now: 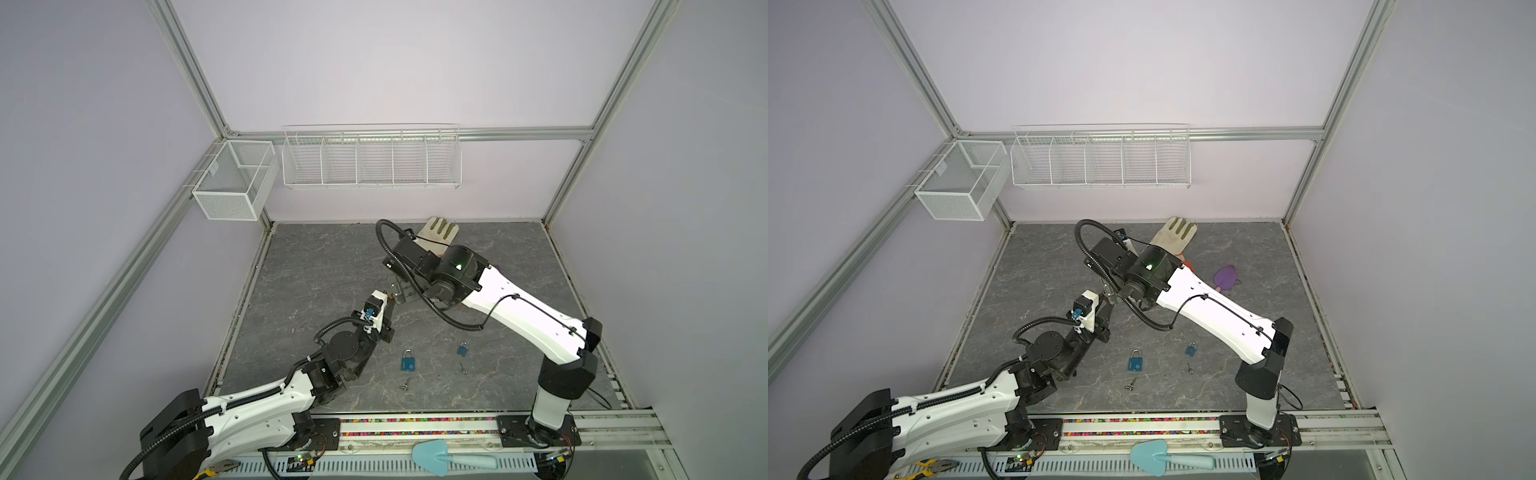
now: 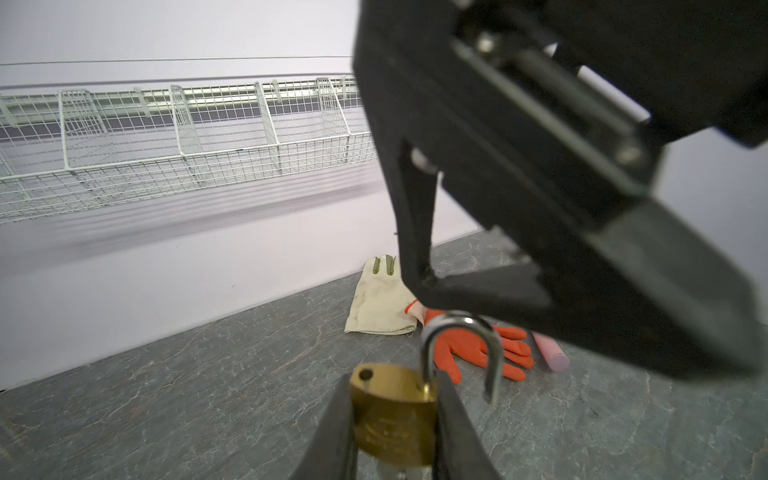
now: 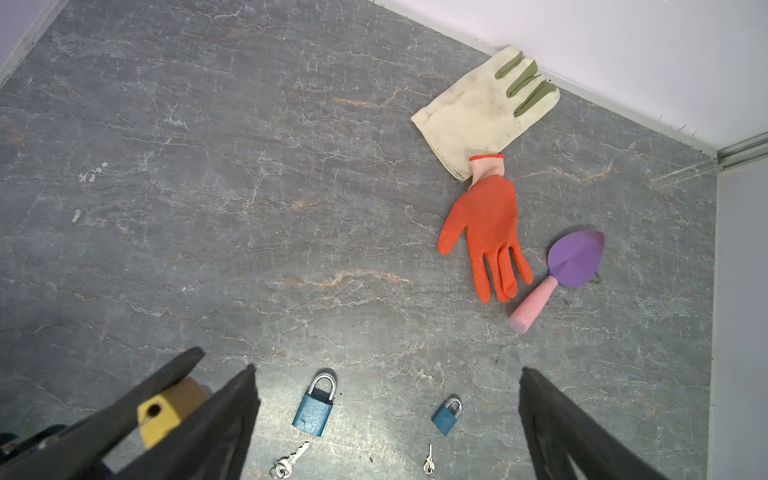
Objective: Unlock with the key
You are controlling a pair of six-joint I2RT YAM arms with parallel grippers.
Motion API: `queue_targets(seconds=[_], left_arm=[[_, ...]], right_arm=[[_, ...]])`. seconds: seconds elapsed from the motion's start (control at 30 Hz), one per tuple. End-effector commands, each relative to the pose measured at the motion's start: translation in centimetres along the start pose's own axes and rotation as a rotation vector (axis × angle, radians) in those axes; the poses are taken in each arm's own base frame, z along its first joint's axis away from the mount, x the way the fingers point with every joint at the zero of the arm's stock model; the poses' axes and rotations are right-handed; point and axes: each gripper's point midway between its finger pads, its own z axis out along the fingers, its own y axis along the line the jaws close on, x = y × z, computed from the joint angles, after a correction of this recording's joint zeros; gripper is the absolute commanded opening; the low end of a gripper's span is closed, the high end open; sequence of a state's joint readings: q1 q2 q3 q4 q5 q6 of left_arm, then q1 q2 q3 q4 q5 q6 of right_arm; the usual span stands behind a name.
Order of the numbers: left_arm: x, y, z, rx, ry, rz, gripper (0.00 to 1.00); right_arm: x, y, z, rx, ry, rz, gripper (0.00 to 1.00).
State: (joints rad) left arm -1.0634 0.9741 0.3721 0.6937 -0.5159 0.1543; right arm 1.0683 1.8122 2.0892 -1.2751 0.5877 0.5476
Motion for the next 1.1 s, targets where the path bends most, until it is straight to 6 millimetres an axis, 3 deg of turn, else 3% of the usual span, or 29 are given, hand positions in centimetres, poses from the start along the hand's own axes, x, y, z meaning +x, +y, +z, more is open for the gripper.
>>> queue_targets(seconds=[0.0,0.2,0.4,0.7,1.07], left_arm=[[-1.2,0.4,0.0,-0.019,-0.037,-0.030,0.00],[-1.2,0.2,0.2,-0.014,-0.010,-0.048,0.00],[-1.4,0.3,0.1,-0.014,0.000,-0.077,0.00],[-2.1,0.3,0.1,-0.007,0.000,-0.090,0.00],[-2.3,0.4,0.2,-0.012,-0.003,-0.096,0.00]], right_arm=[[0.2,-1.3,-1.5,-0.014,-0.015,0.007,0.98],[-0.1,-1.0,-3.0,-0.117,-0.063,0.018,0.98],[0.4,1.2,-4.1,-0.284,-0.088,-0.009,0.99],[0.9,2.7,-3.0,-0.319,-0.074,-0.059,0.98],[1.2,2.2,-1.8,-0.251,-0.069,-0.083,0.98]])
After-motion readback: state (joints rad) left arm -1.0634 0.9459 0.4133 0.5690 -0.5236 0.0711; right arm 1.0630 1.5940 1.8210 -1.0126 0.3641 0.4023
